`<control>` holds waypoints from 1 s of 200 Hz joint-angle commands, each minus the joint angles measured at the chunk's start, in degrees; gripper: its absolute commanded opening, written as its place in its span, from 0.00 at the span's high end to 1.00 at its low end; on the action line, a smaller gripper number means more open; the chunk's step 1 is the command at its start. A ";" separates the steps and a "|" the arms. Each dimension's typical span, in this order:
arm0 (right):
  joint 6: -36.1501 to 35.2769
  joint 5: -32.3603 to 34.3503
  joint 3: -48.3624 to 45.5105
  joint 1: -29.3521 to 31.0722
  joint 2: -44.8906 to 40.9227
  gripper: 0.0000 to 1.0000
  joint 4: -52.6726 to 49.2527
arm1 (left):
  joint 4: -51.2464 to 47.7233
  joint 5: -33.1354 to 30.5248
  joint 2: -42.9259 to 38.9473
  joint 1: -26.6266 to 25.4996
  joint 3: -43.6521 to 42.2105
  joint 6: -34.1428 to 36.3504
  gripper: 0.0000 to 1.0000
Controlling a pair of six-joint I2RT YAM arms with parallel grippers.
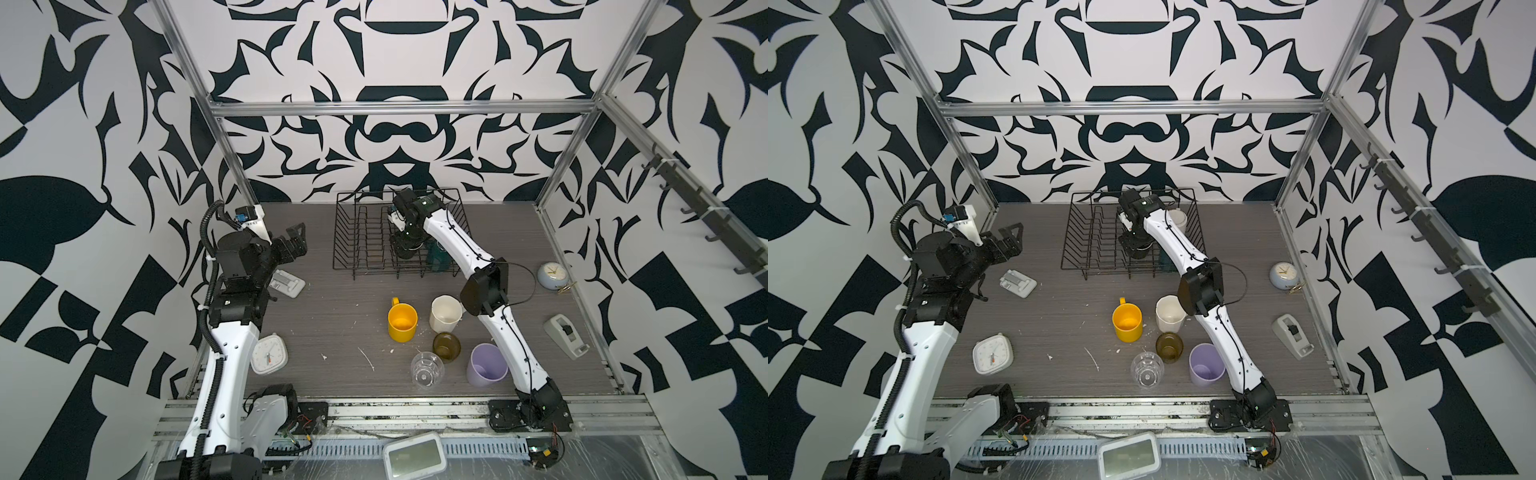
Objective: Load the cups into the dish rack
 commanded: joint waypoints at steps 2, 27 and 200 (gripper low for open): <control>-0.01 -0.10 1.28 0.35 -2.00 0.23 1.05 | 1.30 0.85 -0.10 0.25 -1.15 -0.02 0.01; 0.07 -0.15 1.32 0.26 -2.12 0.18 1.17 | 1.30 0.86 -0.11 0.34 -1.15 -0.04 0.01; 0.92 -0.33 2.64 0.25 -5.26 0.09 2.55 | 1.39 0.72 -0.27 0.53 -1.35 -0.28 0.01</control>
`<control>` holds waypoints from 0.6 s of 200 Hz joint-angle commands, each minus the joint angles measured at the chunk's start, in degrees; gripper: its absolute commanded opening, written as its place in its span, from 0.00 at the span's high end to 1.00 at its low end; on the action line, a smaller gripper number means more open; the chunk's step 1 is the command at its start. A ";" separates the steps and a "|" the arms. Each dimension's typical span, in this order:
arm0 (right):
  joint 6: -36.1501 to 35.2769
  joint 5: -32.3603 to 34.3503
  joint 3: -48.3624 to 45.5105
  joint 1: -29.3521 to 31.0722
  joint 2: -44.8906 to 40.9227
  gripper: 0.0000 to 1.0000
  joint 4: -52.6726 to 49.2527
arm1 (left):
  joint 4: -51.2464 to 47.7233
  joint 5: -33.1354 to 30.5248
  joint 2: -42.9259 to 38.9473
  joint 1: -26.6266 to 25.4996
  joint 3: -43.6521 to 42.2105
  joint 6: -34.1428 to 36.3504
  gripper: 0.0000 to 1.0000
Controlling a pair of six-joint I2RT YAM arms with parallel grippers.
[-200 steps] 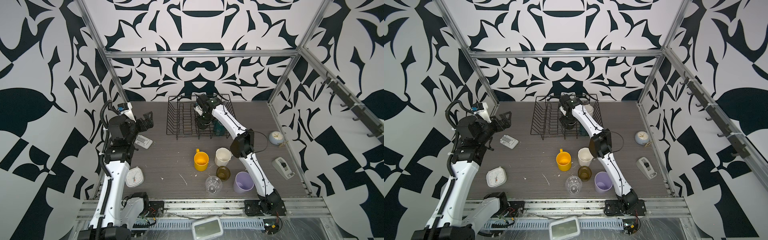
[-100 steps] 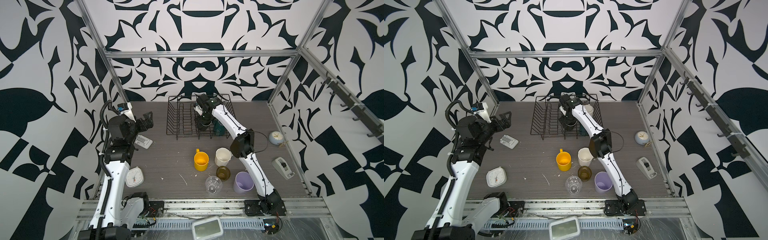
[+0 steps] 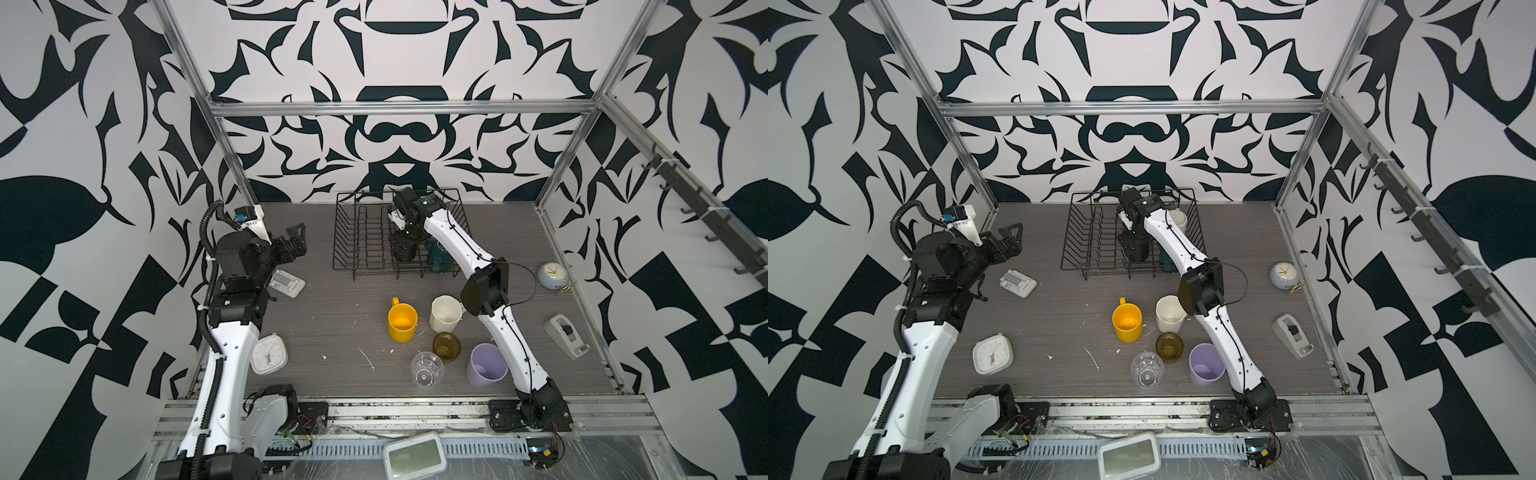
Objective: Load the cups into the dish rack
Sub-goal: 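Open the right gripper and raise it off the black mug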
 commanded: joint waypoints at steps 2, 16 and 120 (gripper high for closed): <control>0.88 -0.44 2.51 0.32 -5.41 0.09 1.63 | 1.37 0.54 -0.27 0.30 -1.31 -0.26 0.01; 1.40 -0.54 2.33 0.32 -6.95 0.09 2.35 | 1.37 0.39 -0.29 0.34 -1.38 -0.40 0.01; 9.10 -0.98 -32.93 0.31 -35.96 0.09 20.25 | 0.93 -1.26 -0.72 0.32 -1.31 -0.80 0.01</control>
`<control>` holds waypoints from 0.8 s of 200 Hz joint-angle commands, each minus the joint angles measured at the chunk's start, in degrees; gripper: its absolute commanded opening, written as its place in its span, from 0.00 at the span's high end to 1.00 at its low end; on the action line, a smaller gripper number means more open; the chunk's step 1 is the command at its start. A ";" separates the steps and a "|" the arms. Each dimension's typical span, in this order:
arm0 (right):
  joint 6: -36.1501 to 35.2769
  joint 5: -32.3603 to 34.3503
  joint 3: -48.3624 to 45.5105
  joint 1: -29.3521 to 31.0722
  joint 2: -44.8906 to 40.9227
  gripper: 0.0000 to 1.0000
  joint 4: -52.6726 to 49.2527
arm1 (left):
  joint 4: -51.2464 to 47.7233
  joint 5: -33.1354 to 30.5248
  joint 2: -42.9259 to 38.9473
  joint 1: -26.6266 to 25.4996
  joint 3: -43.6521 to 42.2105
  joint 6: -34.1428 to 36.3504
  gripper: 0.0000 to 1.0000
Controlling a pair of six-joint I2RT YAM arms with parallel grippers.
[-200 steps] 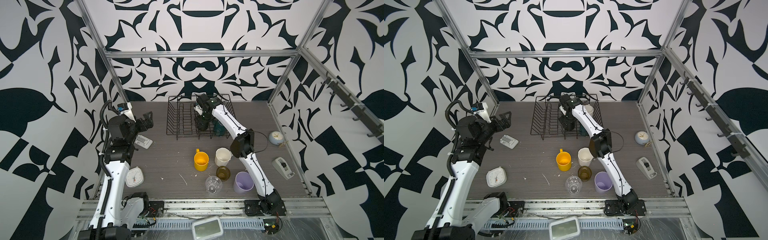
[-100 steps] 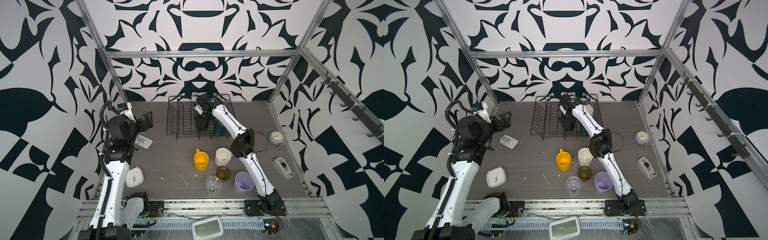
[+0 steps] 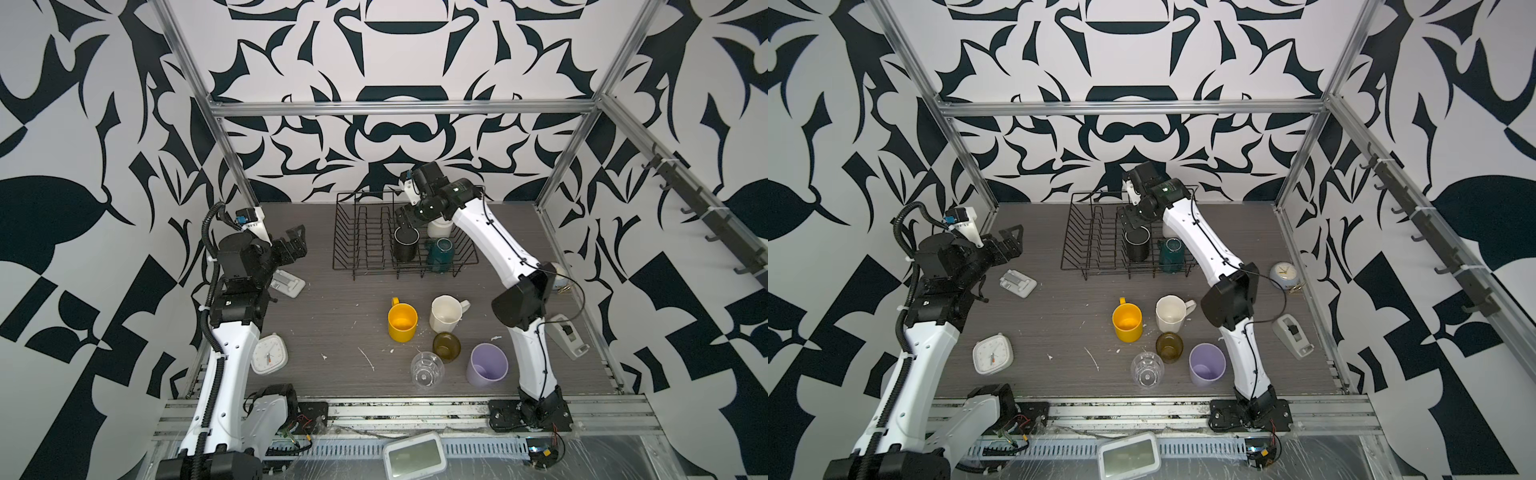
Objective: Load the cups into the dish rack
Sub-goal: 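Open the right gripper and raise it off the black mug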
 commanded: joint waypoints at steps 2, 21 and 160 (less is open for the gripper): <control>3.34 0.30 -11.85 0.29 -8.83 0.09 7.60 | 0.71 -0.66 -0.69 0.24 -0.28 -0.57 0.01; 5.59 0.86 -24.37 0.29 -17.98 0.09 13.71 | 0.52 -1.01 -0.65 0.24 -0.28 -0.73 0.01; 13.10 0.27 -68.37 -7.04 -56.02 0.08 21.47 | -17.69 7.97 -1.95 -1.07 5.76 -9.35 0.06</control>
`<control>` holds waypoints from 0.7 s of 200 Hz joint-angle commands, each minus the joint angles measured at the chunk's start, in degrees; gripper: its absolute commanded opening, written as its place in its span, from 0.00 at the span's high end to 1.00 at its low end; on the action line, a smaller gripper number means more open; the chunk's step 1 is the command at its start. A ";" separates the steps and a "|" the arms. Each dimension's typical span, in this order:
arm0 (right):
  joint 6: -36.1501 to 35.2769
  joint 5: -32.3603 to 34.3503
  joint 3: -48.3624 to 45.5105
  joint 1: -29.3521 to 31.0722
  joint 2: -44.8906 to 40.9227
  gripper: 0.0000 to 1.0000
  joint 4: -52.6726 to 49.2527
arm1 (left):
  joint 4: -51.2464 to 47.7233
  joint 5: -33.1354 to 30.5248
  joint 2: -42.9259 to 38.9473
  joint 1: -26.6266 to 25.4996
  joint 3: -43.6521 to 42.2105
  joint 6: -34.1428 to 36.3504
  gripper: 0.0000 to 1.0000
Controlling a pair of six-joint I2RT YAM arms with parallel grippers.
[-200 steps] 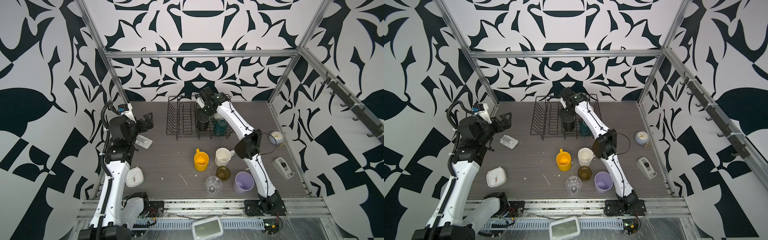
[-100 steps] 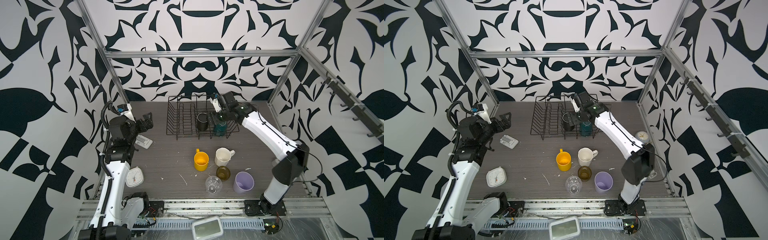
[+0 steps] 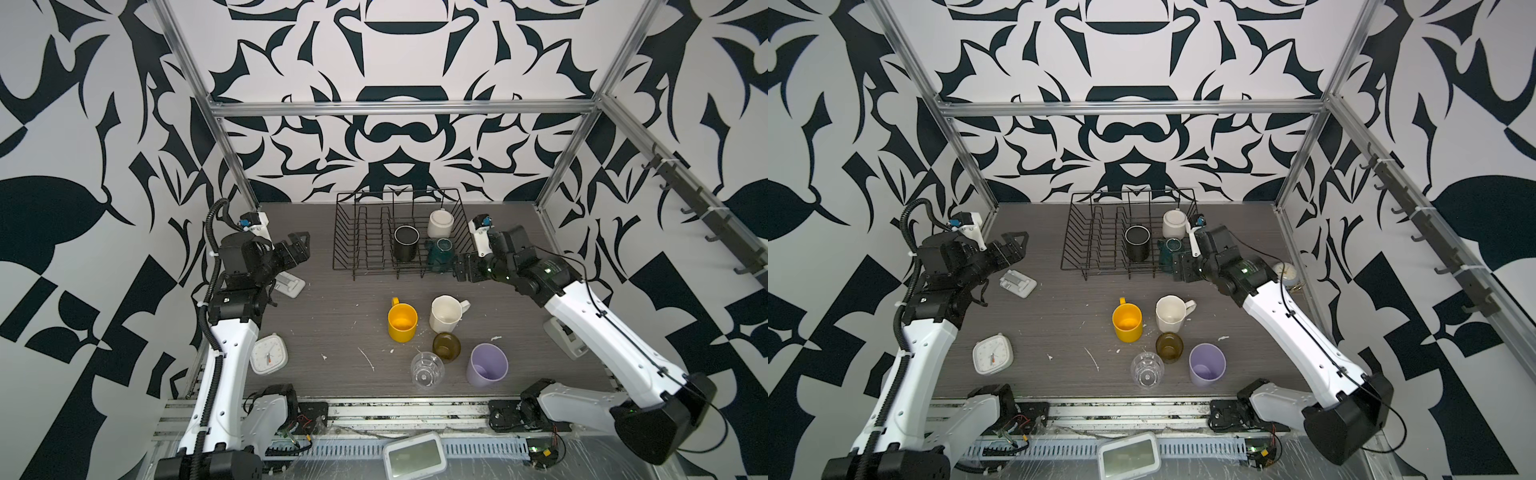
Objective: Load the cups into the dish rack
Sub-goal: 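Move the right gripper toward the white mug while the left arm swings forward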
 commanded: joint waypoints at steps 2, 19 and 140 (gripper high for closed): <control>1.44 -1.40 -3.19 -2.00 -2.10 0.08 2.81 | -7.08 2.59 -2.17 -1.06 3.31 -3.11 0.06; 1.71 -3.03 -5.08 -3.47 -3.31 0.08 3.70 | -10.00 1.90 -2.60 -3.71 4.14 -4.84 0.07; 0.49 -9.17 -10.02 -10.30 -7.37 0.08 5.07 | -21.71 -21.28 8.57 -42.69 11.70 -12.58 0.14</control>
